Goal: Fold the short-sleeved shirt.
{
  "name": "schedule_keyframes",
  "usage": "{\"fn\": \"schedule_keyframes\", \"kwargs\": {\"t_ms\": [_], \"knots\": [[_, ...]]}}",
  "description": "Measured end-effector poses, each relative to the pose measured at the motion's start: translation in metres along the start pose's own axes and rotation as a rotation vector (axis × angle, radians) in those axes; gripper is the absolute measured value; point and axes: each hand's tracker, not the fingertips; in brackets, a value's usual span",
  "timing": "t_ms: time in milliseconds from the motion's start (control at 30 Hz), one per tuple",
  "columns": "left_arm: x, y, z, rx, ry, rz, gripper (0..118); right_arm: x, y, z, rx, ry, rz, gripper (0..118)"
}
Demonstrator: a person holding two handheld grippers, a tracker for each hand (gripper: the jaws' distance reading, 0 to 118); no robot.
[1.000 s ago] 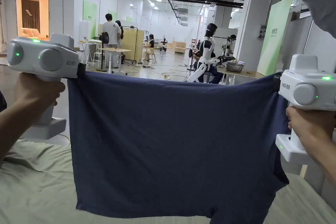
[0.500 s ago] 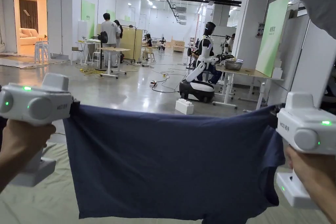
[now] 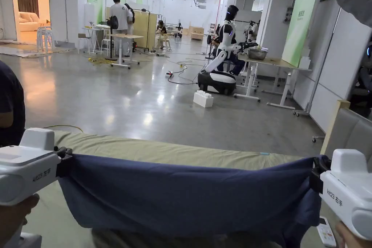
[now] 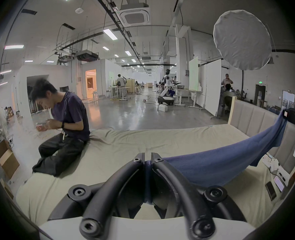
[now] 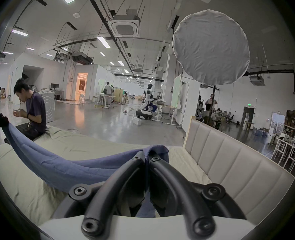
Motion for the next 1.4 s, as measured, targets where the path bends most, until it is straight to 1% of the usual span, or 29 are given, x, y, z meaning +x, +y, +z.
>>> {"fn": "schedule_keyframes", "kwargs": {"t_ms": [100,200,233,333,400,433,467,500,533,567,633,667,833,933,967,1033,1133,1200,1267,1400], "knots": [[-0.006,-0.026,0.026,-0.015,0.005,0.015,6,-0.004,-0.019,0.036,-0.024,0.020,-0.013,3],[-0.011,-0.051,0.048,-0.044,-0.006,0.027,6,-0.010,-0.042,0.063,-0.057,0.029,0.013,3],[-0.012,-0.061,0.056,-0.055,-0.004,0.037,6,-0.012,-0.051,0.070,-0.092,0.049,0.011,3],[-0.015,-0.092,0.077,-0.122,-0.024,0.065,6,-0.018,-0.080,0.094,-0.169,0.064,0.023,3],[-0.017,-0.117,0.090,-0.160,-0.021,0.072,6,-0.021,-0.099,0.106,-0.206,0.079,0.074,3],[-0.018,-0.130,0.095,-0.203,-0.033,0.077,6,-0.022,-0.115,0.113,-0.275,0.091,0.024,3],[-0.018,-0.143,0.100,-0.235,-0.034,0.079,6,-0.022,-0.125,0.120,-0.269,0.089,0.064,3],[-0.018,-0.154,0.104,-0.263,-0.021,0.082,6,-0.023,-0.137,0.125,-0.304,0.112,0.070,3],[-0.018,-0.167,0.109,-0.299,-0.034,0.081,6,-0.024,-0.155,0.130,-0.399,0.135,0.026,3],[-0.019,-0.179,0.112,-0.343,-0.043,0.093,6,-0.024,-0.164,0.136,-0.417,0.112,0.069,3],[-0.019,-0.202,0.116,-0.417,-0.046,0.111,6,-0.027,-0.188,0.142,-0.489,0.138,0.097,3],[-0.019,-0.212,0.115,-0.443,-0.049,0.102,6,-0.028,-0.201,0.144,-0.543,0.155,0.074,3],[-0.021,-0.247,0.105,-0.585,-0.048,0.107,6,-0.033,-0.237,0.140,-0.681,0.172,0.116,3],[-0.022,-0.263,0.094,-0.671,-0.046,0.095,6,-0.037,-0.252,0.134,-0.747,0.181,0.121,3],[-0.020,-0.268,0.091,-0.708,-0.052,0.074,6,-0.038,-0.259,0.132,-0.794,0.190,0.147,3],[-0.018,-0.276,0.084,-0.747,-0.046,0.051,6,-0.042,-0.271,0.128,-0.844,0.191,0.163,3],[-0.014,-0.285,0.074,-0.814,-0.041,0.032,6,-0.046,-0.291,0.120,-0.978,0.214,0.208,4],[-0.012,-0.292,0.068,-0.841,-0.039,0.024,6,-0.048,-0.301,0.118,-0.979,0.207,0.191,4],[-0.010,-0.300,0.066,-0.863,-0.032,0.005,6,-0.049,-0.311,0.114,-1.027,0.210,0.205,4],[-0.005,-0.305,0.063,-0.860,-0.025,-0.036,6,-0.048,-0.308,0.106,-1.043,0.196,0.180,5]]}}
